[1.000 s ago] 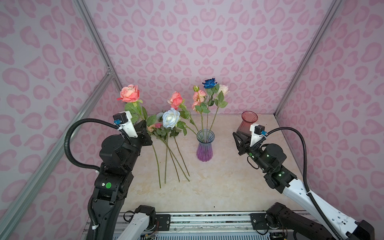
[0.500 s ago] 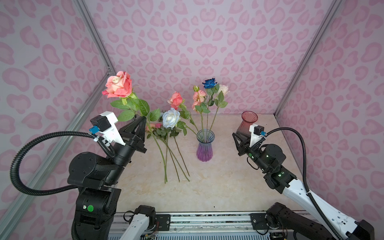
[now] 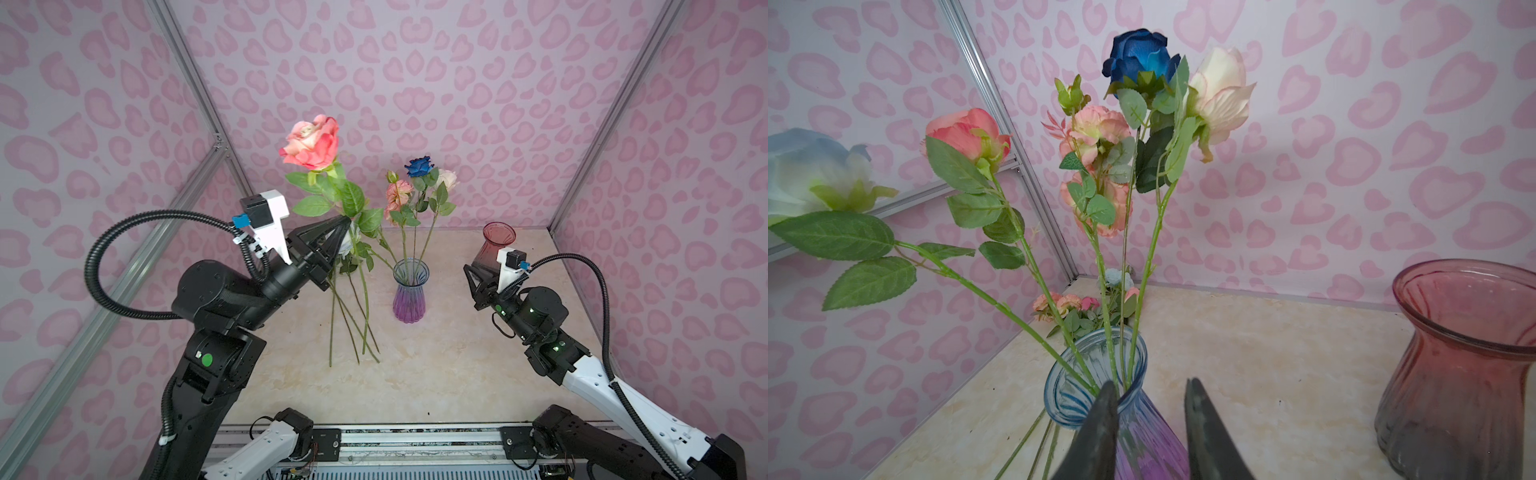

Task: Arrange the flowers into the vase
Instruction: 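Carry the red-pink rose over the blue-purple vase with the left gripper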

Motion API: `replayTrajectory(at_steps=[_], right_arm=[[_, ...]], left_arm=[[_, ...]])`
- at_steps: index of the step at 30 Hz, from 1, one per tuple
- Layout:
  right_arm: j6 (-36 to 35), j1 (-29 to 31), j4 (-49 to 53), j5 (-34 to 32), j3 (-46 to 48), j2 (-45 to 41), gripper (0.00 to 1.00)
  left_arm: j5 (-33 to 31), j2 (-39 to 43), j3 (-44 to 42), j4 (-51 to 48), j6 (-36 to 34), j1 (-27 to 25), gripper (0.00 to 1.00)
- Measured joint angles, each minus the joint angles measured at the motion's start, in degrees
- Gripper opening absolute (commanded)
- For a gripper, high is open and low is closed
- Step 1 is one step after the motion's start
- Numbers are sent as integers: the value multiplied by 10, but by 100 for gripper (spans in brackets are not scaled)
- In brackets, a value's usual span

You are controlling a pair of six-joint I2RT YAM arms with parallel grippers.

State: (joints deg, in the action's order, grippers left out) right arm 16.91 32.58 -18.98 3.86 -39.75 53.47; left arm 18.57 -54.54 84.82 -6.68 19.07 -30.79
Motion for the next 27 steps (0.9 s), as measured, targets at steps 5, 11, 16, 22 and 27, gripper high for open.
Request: replayTrajectory(at_steps=[5, 11, 16, 22, 27], right_arm=[[-1, 0, 0, -9, 0, -1, 29], [-5, 0, 0, -15, 0, -12, 29], [-6, -1, 1, -23, 2, -16, 29], [-6, -3, 1, -27, 11, -21, 29], [-6, -7, 0, -28, 17, -23, 29]], left_arm=[[-59, -87, 56, 19, -74, -89, 3], [-116, -162, 60, 90, -129, -103, 3], [-144, -199, 61, 142, -152, -104, 3], [-172, -223, 56, 202, -170, -105, 3], [-184, -238, 42, 243, -171, -105, 3]])
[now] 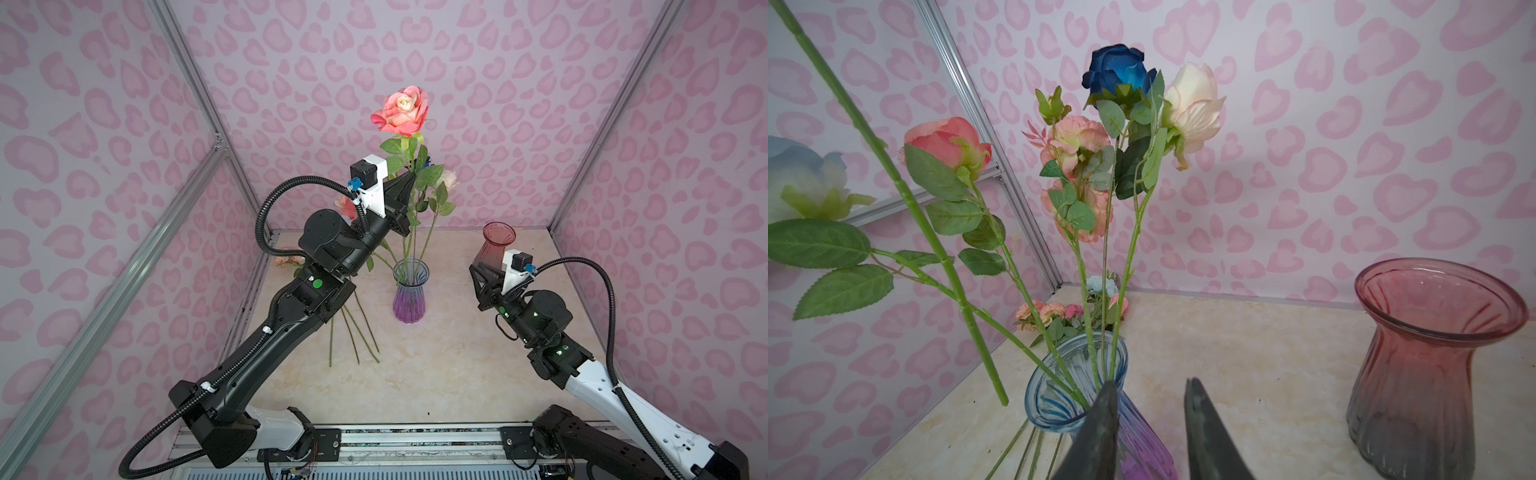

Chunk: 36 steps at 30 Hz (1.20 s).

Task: Arrange the flowers into the vase
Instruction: 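Carry the red-pink rose over the blue-purple vase with the left gripper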

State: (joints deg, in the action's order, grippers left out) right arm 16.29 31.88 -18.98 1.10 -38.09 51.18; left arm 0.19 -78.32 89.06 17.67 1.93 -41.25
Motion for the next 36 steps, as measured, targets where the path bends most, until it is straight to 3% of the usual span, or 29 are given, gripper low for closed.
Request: replayTrajectory(at_steps=[13, 26, 36], right_arm=[[1, -5, -3, 0, 12, -4, 29], [5, -12, -5, 1, 26, -16, 30], [18, -12, -8, 14, 29, -3, 30]], left_arm=[[-2, -49, -6, 76, 8, -8, 3], [-29, -32, -146, 118, -1, -9, 3], [-35, -32, -157, 106, 0, -9, 10]])
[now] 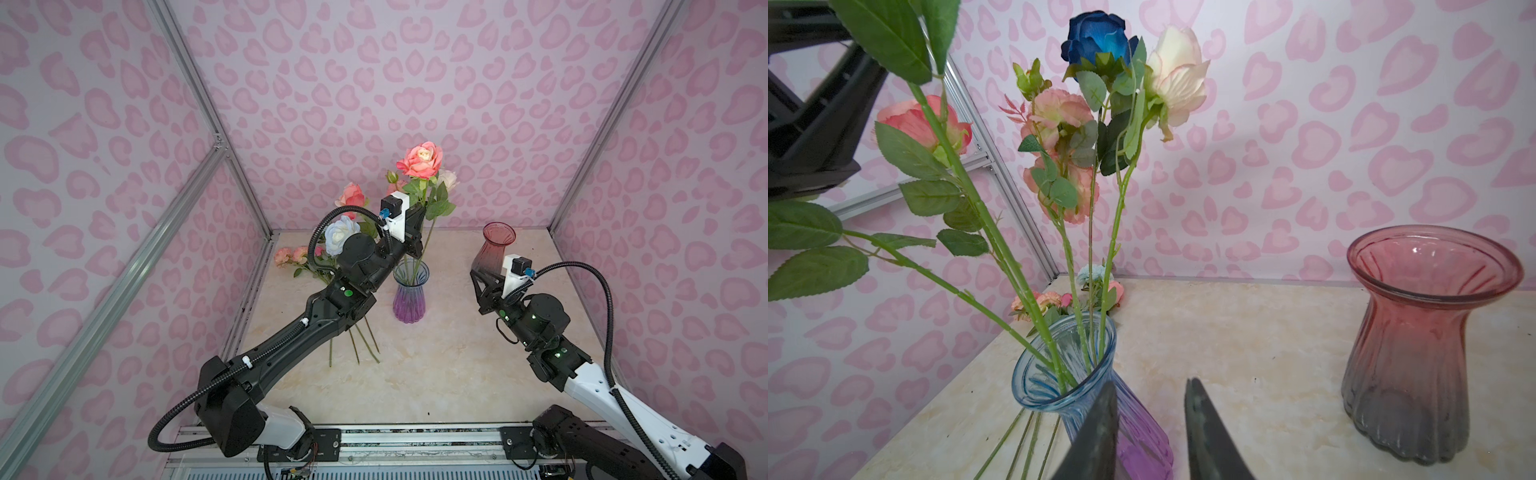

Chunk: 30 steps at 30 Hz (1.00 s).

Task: Arrange the flowers into the vase
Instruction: 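Carry the red-pink rose over the blue-purple vase with the left gripper, then lower the red-pink rose stem into the blue-purple vase and open the left gripper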

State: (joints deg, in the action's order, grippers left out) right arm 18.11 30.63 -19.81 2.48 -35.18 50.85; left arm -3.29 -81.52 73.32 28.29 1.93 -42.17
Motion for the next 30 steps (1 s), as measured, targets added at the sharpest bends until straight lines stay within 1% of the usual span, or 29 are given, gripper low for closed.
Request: replayTrajectory(at_steps=[5, 9, 14, 17, 22, 24, 25, 27, 28, 30], right_arm=[[3, 0, 0, 6, 0, 6, 30], [3, 0, 0, 6, 0, 8, 30], [3, 0, 0, 8, 0, 12, 30], [3, 0, 0, 10, -3, 14, 31], [3, 0, -1, 17, -4, 18, 35], [3, 0, 0, 19, -5, 19, 35], [3, 0, -1, 20, -5, 19, 36], [3, 0, -1, 21, -5, 19, 36], [3, 0, 0, 21, -5, 19, 36], [3, 0, -1, 21, -5, 19, 37]], left_arm=[[-5, 0, -12, -7, 0, 0, 13], [-6, 0, -25, -19, 1, 0, 13], [-9, 7, -32, -30, 2, 0, 20], [-10, 16, -32, -30, 2, 0, 27], [-6, 28, -29, -39, 3, 0, 27], [-5, 31, -28, -44, 5, 0, 35], [-4, 32, -28, -45, 5, 0, 35], [-1, 34, -29, -47, 6, 0, 45], [-1, 35, -30, -47, 7, 0, 45], [-1, 38, -31, -50, 7, 0, 51]])
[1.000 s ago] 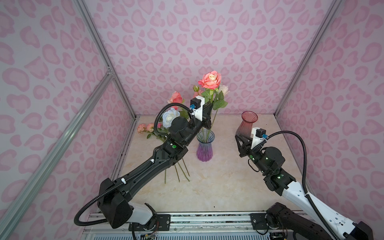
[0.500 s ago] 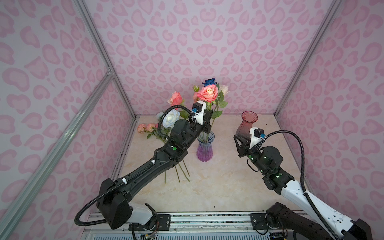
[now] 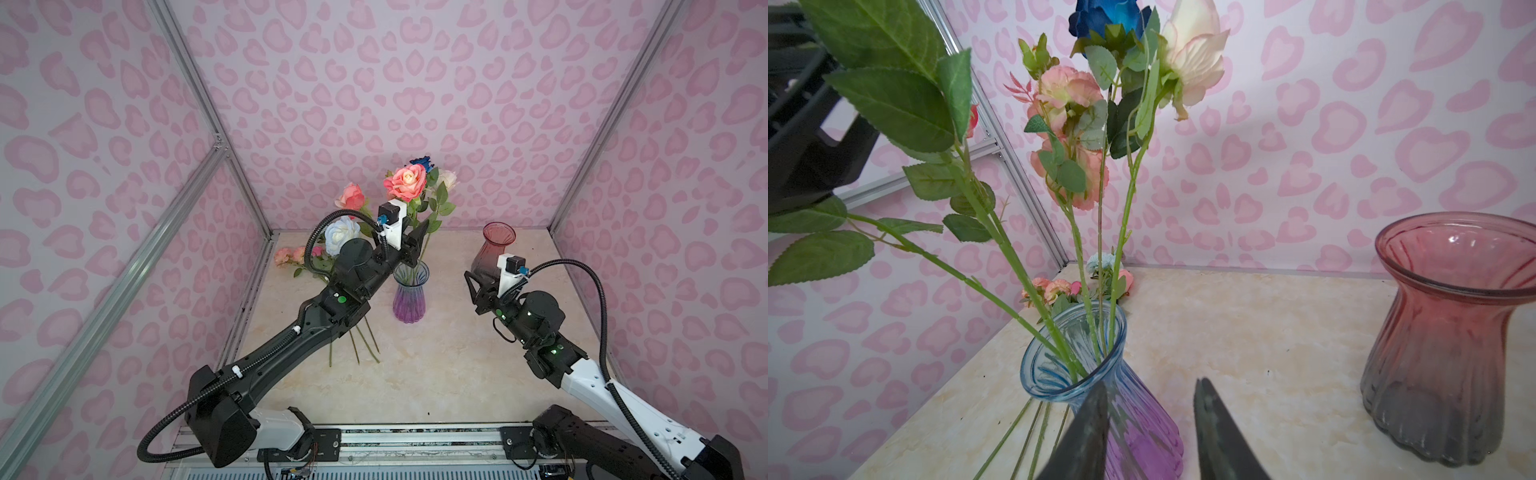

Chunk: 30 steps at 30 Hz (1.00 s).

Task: Arrange the flowers into the vase
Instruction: 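Lower the red-pink rose stem into the blue-purple vase and open the left gripper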

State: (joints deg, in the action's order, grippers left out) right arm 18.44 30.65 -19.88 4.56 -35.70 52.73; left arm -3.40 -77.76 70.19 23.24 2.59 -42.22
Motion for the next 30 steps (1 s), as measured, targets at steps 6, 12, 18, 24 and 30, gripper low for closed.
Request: replayTrajectory(at_steps=[6, 12, 18, 24, 30], right_arm=[[0, 0, 0, 0, 0, -5, 37], [0, 0, 0, 0, 0, -11, 37], [0, 0, 1, -7, 8, -25, 37], [0, 0, 0, -16, 16, -36, 37], [4, 0, 0, -24, 24, -45, 37]], left_arm=[[2, 2, 8, -18, 0, 0, 57], [4, -17, 14, -35, 6, 0, 62], [6, -38, 36, -102, 16, 0, 69], [-7, -47, 84, -207, 23, -2, 78], [-36, -50, 122, -318, 36, -3, 87]])
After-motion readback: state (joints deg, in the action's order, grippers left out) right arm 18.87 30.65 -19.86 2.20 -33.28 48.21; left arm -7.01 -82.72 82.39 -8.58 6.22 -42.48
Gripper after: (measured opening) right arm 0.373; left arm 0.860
